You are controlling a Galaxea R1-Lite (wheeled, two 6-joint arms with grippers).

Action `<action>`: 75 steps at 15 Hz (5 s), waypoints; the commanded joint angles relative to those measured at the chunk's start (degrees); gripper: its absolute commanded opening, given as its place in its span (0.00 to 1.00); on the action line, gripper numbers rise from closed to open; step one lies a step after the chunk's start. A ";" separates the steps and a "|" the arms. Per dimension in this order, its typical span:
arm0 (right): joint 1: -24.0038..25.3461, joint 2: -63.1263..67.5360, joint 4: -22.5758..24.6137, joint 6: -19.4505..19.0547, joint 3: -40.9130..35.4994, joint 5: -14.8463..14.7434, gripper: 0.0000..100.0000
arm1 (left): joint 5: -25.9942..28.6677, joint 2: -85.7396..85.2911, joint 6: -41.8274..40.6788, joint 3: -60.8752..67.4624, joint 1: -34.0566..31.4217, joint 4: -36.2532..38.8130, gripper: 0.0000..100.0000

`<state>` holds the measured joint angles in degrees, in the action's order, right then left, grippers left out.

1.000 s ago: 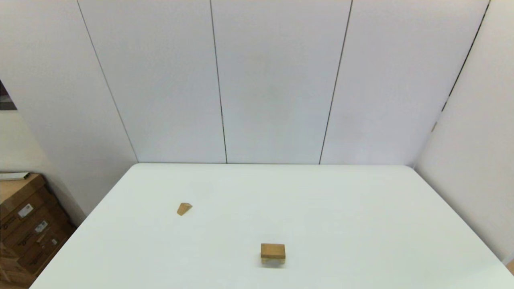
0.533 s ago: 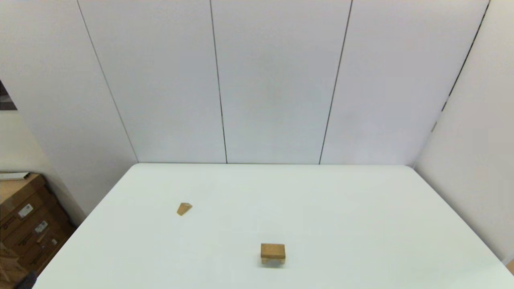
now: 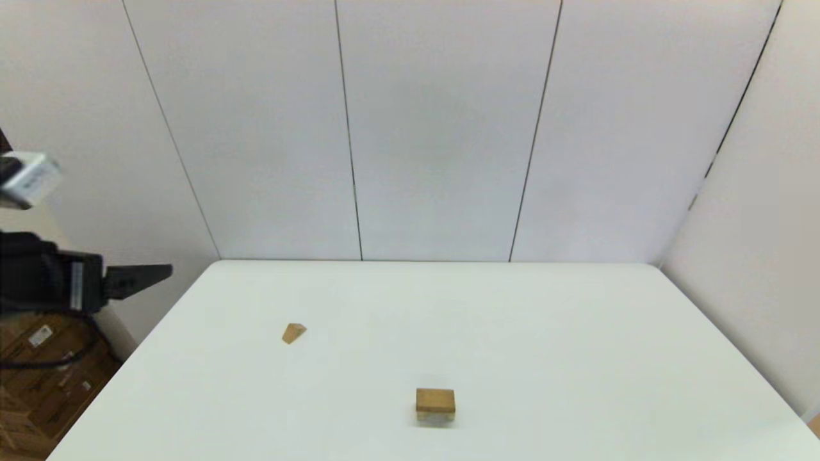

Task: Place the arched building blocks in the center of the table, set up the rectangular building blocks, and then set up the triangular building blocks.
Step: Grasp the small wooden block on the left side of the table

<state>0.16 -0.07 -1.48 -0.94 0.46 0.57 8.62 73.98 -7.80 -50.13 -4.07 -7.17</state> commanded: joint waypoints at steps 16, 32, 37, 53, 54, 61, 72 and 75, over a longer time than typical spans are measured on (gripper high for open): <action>0.02 -0.01 -0.02 -0.03 -0.02 0.04 1.00 | 0.79 61.28 -34.56 -54.73 5.04 -46.80 1.00; 0.02 -0.01 -0.02 -0.03 0.06 0.04 1.00 | -3.70 72.70 -28.85 -62.64 12.07 -47.76 1.00; 0.02 -0.01 -0.02 -0.03 -0.02 0.04 1.00 | -3.70 74.46 -26.91 -62.72 12.86 -43.37 1.00; 0.02 -0.01 -0.02 -0.03 -0.02 0.04 1.00 | -3.87 75.08 -27.18 -63.08 12.77 -39.77 1.00; 0.02 -0.01 -0.02 -0.03 -0.02 0.04 1.00 | -3.96 75.17 -27.27 -63.08 12.77 -39.77 1.00; 0.02 -0.01 -0.02 -0.03 -0.02 0.04 1.00 | -4.05 76.13 -27.18 -63.16 12.68 -39.68 1.00; 0.02 -0.01 -0.02 -0.03 -0.02 0.04 1.00 | -7.04 76.13 -27.00 -63.16 12.86 -38.36 1.00; 0.02 -0.01 -0.02 -0.03 -0.02 0.04 1.00 | -6.86 76.13 -27.09 -63.08 12.95 -38.45 1.00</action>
<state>0.16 -0.07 -1.49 -0.96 0.44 0.57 1.73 150.20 -34.67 -113.25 8.84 -45.34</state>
